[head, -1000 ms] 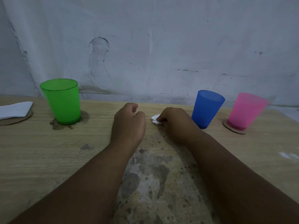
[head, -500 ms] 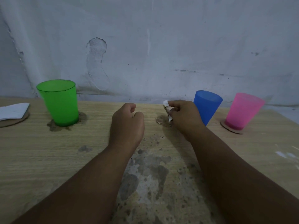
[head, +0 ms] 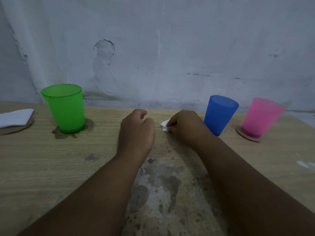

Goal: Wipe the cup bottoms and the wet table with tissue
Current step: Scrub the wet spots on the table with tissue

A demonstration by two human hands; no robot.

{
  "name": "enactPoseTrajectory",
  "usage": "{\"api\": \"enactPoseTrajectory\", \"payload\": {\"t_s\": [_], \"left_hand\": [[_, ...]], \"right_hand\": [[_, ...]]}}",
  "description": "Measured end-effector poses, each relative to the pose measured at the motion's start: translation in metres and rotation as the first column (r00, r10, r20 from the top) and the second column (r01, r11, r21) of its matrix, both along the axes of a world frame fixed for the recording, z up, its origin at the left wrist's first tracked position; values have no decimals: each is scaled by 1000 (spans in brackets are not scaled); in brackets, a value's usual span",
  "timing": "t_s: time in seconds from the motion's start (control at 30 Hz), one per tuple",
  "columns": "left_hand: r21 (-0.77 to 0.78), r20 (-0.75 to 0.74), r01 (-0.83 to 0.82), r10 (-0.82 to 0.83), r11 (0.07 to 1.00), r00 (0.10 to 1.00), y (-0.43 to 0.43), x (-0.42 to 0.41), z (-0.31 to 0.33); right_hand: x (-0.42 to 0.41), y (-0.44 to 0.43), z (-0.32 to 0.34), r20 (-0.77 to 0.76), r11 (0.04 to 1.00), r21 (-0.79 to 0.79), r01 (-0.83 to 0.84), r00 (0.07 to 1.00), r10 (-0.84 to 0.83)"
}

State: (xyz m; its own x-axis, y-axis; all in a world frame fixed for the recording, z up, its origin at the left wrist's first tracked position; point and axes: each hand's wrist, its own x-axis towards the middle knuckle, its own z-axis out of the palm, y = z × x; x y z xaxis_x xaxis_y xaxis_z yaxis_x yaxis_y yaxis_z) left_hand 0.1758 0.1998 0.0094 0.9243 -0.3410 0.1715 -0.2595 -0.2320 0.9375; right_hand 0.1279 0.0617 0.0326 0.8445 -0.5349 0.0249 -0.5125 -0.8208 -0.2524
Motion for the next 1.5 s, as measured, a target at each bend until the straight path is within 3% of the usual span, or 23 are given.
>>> {"api": "enactPoseTrajectory", "payload": {"t_s": [0.17,0.33,0.47,0.6,0.77,1.0,1.13,1.2,1.33,1.5], "left_hand": [[-6,-2,-6,6,1000,1000,-1,1,-1],[-4,-8,-7,7,1000,1000,1,0,0],[-12,-15,-1,1,1000,1000,1,0,1],[-19,-24,7,-8,1000,1000,1,0,1],[-2,-13,0,0,1000,1000,0,0,1],[16,0,-4,4,1000,1000,0,-1,1],[22,0,-7,7,1000,1000,0,-2,2],[20,-1,-14,14,1000,1000,0,-3,2],[25,-5,-19,19,1000,1000,-1,-3,3],[8,-36,6,-6,1000,999,0,-2,3]], "right_hand": [[-6,-3,-9,120,998,-58,20,993,-13],[14,-5,-6,-77,995,-4,102,992,-102],[9,-12,-4,-102,991,25,135,986,-131],[-5,-18,-11,236,981,11,195,952,-193],[-8,-16,-14,275,991,-6,133,953,-126],[3,-9,-2,19,996,-3,92,996,-92],[-6,-4,-6,109,993,-104,57,993,-46],[-3,-4,-5,55,989,-131,64,997,-57],[13,-9,-5,-100,987,-40,155,982,-159],[-3,-21,-15,197,976,-73,207,962,-189]]}}
